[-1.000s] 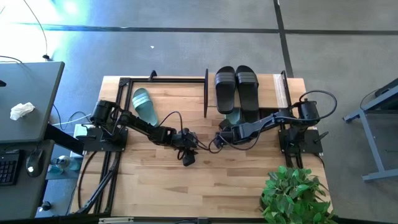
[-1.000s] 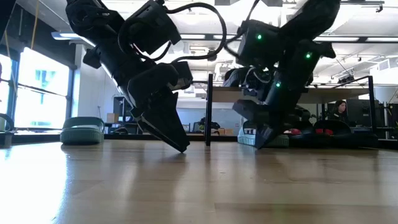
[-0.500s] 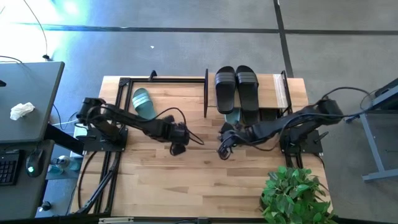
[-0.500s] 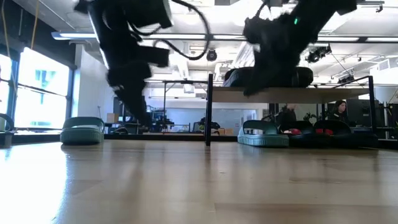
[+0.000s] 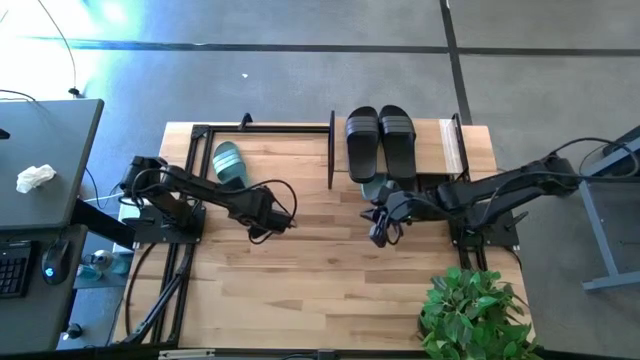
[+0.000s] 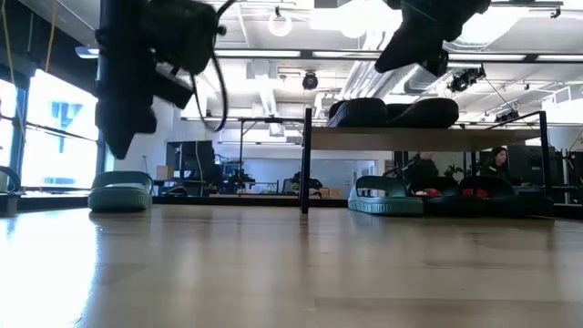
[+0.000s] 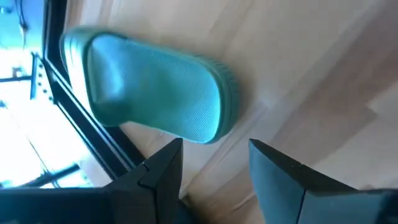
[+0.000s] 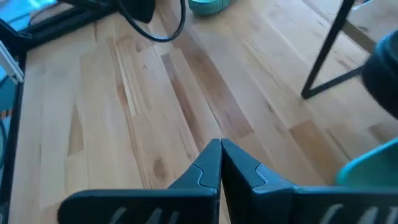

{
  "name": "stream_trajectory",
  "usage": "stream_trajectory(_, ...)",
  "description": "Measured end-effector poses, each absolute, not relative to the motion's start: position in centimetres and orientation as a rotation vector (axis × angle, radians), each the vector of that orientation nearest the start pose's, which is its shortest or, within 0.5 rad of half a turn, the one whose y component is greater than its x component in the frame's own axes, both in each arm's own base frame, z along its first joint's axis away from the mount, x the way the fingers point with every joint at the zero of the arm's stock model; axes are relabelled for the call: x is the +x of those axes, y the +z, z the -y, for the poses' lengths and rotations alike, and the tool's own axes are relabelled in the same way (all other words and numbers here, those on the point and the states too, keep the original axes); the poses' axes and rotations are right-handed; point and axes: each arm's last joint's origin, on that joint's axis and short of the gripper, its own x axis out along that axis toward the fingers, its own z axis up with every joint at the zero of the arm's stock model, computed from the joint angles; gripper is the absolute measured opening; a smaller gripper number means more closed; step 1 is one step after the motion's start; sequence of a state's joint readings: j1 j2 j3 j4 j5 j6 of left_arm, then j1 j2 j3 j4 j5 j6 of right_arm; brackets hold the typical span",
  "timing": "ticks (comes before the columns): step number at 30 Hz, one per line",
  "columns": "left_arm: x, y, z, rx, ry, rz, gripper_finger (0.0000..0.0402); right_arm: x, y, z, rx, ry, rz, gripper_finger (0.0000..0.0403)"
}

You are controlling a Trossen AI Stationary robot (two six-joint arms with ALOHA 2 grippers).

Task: Pick and place slides into the shelf
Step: Put the green slipper under the shelf

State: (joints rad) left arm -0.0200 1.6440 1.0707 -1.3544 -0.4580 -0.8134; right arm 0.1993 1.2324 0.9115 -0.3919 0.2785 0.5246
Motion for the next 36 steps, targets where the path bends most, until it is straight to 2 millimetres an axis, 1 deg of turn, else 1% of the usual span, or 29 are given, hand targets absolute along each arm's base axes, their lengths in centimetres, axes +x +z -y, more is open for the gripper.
stream_trajectory(4,23.6,18.1,-0.8,-0.089,1.026,-1.618,0.0166,24.6,27.2,-4.1,0.319,-0.257,-0.671,0.0)
stream_trajectory(9,22.8,16.7,-0.8,-0.105,1.034,-1.633,0.0166,24.4,27.1,-4.1,0.314,-0.257,-0.695,0.0)
stream_trajectory(15,23.2,16.4,-0.9,-0.073,1.011,-1.586,0.0166,24.4,27.0,-4.2,0.317,-0.251,-0.698,0.0)
stream_trajectory(17,23.5,16.3,-0.9,-0.074,1.008,-1.554,0.0173,24.4,27.0,-4.2,0.321,-0.242,-0.7,0.0)
stream_trajectory(20,23.8,16.2,-0.9,-0.077,0.992,-1.529,0.0197,24.4,27.0,-4.2,0.324,-0.239,-0.702,0.0)
stream_trajectory(23,23.8,16.2,-0.9,-0.083,0.989,-1.527,0.0232,24.4,27.0,-4.2,0.331,-0.238,-0.702,0.0)
stream_trajectory(26,23.6,16.2,-1.1,-0.059,1.002,-1.534,0.0269,24.4,27.0,-4.2,0.332,-0.239,-0.702,0.0)
stream_trajectory(29,23.1,15.7,-1.4,-0.074,1.013,-1.557,0.0297,24.4,27.0,-4.2,0.334,-0.24,-0.701,0.0)
stream_trajectory(32,22.4,14.8,-1.8,-0.113,1.019,-1.597,0.0313,24.4,27.0,-4.2,0.334,-0.24,-0.702,0.0)
stream_trajectory(36,21.6,14.1,-2.4,-0.15,1.037,-1.632,0.0319,24.5,27.0,-4.2,0.347,-0.246,-0.7,0.0)
